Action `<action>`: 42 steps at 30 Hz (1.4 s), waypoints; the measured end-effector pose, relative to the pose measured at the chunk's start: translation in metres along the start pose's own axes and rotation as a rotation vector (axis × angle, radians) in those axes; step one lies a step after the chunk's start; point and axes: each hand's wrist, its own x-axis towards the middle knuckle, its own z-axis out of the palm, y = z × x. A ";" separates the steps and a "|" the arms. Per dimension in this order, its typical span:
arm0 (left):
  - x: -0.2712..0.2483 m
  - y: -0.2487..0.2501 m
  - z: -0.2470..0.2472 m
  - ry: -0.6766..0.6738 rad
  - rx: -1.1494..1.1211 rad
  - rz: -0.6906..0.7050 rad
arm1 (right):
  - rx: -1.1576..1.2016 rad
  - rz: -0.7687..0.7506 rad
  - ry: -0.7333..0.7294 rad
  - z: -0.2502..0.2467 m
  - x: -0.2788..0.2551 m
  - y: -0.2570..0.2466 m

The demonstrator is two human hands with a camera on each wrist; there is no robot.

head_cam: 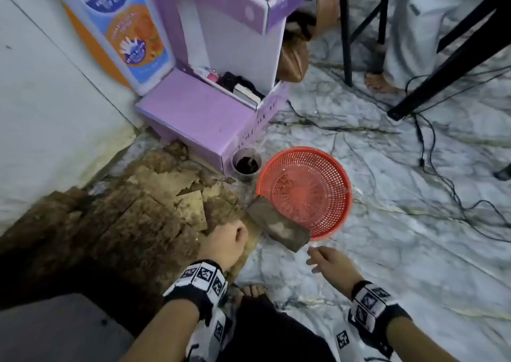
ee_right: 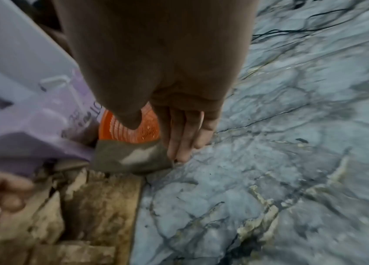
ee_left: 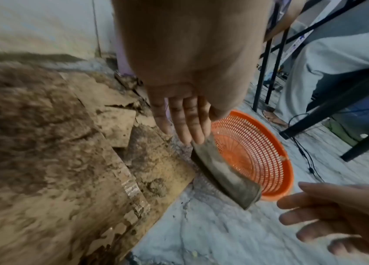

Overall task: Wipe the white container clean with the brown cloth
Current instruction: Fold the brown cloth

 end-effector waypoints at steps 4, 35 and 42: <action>0.036 -0.022 0.029 0.021 0.042 0.015 | -0.075 -0.052 0.075 0.026 0.044 0.026; 0.094 -0.005 0.061 0.045 -0.276 0.053 | 0.344 -0.314 0.278 0.050 0.091 0.055; 0.051 0.003 0.018 0.224 -0.379 0.121 | 0.341 -0.553 0.272 0.014 0.061 0.002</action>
